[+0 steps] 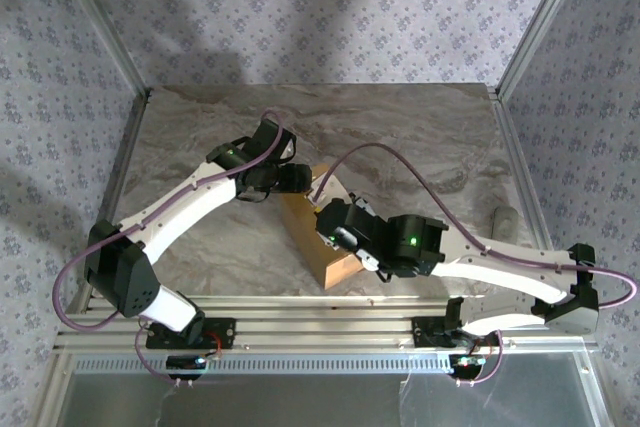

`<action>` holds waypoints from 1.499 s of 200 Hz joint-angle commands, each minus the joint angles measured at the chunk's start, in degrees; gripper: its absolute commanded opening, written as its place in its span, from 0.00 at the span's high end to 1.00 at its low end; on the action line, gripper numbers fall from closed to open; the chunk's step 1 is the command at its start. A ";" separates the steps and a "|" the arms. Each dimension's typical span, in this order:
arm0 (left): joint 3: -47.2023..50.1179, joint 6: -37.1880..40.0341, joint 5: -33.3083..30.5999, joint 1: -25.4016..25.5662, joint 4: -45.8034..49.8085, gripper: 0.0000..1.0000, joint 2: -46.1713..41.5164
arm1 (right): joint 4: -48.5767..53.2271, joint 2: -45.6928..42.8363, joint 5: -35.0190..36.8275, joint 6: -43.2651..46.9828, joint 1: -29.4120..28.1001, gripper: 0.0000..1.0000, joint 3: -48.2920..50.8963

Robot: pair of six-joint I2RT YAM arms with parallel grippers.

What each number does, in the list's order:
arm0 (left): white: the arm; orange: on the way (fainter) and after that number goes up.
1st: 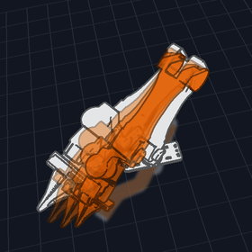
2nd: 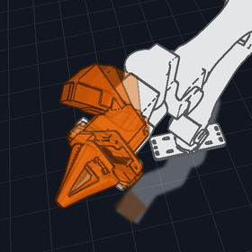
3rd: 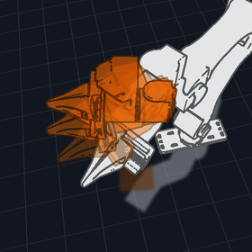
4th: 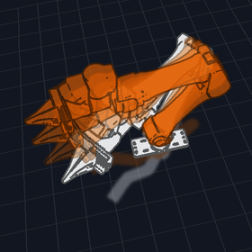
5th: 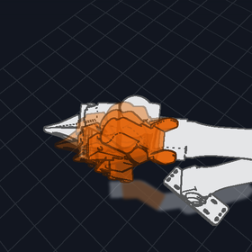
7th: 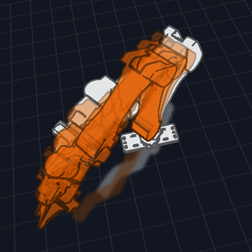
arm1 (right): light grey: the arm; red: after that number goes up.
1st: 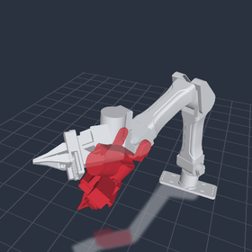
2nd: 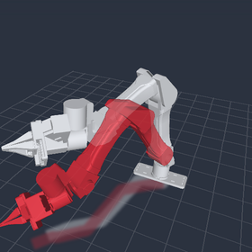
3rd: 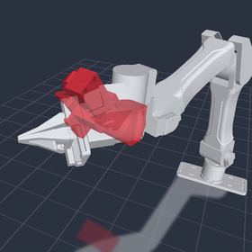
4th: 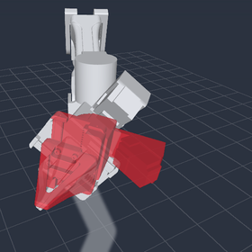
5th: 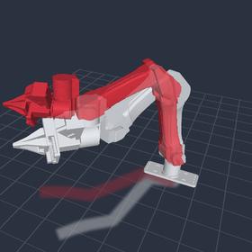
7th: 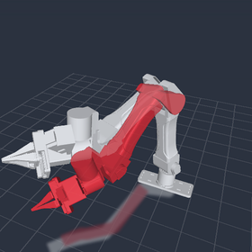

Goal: Unpack the express box

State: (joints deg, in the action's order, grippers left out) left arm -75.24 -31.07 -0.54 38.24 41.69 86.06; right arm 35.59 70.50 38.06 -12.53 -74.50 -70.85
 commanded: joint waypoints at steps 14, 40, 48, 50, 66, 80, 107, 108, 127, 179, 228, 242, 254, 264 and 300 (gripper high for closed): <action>1.15 0.57 -0.73 -0.41 0.19 0.24 -0.07 | -2.38 -0.50 -0.49 1.37 0.92 1.00 0.80; 1.21 0.53 -0.71 -0.38 0.23 0.24 -0.24 | -2.46 -0.36 -0.97 1.37 1.41 1.00 1.20; 1.19 0.49 -0.86 -0.43 0.31 0.24 -0.36 | -2.30 -0.22 -0.89 1.29 1.44 1.00 1.20; 1.16 0.51 -0.87 -0.42 0.32 0.24 -0.32 | -2.29 -0.20 -0.84 1.29 1.39 1.00 1.21; 1.15 0.49 -1.08 -0.51 0.32 0.24 -0.37 | -2.07 -0.09 -1.06 1.42 1.44 1.00 1.41; 1.15 0.40 -1.13 -0.61 0.49 0.24 -0.12 | -1.61 0.16 -1.14 1.63 1.16 1.00 1.67; 1.28 0.13 -1.35 -0.85 0.45 0.24 0.57 | 0.85 0.83 -0.01 1.65 0.10 1.00 1.75; 1.35 0.09 -1.33 -0.87 0.43 0.24 0.63 | 0.95 0.85 0.03 1.64 0.04 1.00 1.72; 1.41 -0.11 -1.61 -0.97 0.43 0.25 1.28 | 2.17 1.21 0.82 1.31 -0.78 1.00 1.59; 1.87 -0.53 -2.02 -1.42 0.49 0.25 2.86 | 5.88 1.39 3.44 0.11 -3.69 1.00 0.42; 2.20 -0.79 -2.36 -1.86 0.45 0.25 3.59 | 8.96 1.17 4.61 -1.41 -5.61 1.00 -0.77; 2.31 -0.83 -2.45 -1.93 0.30 0.25 3.61 | 9.47 1.04 4.49 -1.91 -6.09 1.00 -1.04; 2.47 -0.91 -2.54 -2.08 0.31 0.25 3.68 | 9.91 0.87 4.48 -2.44 -6.49 1.00 -1.09; 2.60 -0.97 -2.57 -2.15 0.28 0.25 3.68 | 10.43 0.77 4.48 -3.03 -6.69 1.00 -1.13; 2.82 -1.25 -2.63 -2.44 0.14 0.25 3.81 | 10.91 0.07 4.61 -5.08 -7.92 1.00 -0.70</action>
State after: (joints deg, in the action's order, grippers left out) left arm -74.50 -31.53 0.84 37.21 40.45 87.44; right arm 41.74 71.79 43.68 -14.46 -80.75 -70.46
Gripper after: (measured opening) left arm 0.752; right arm 0.217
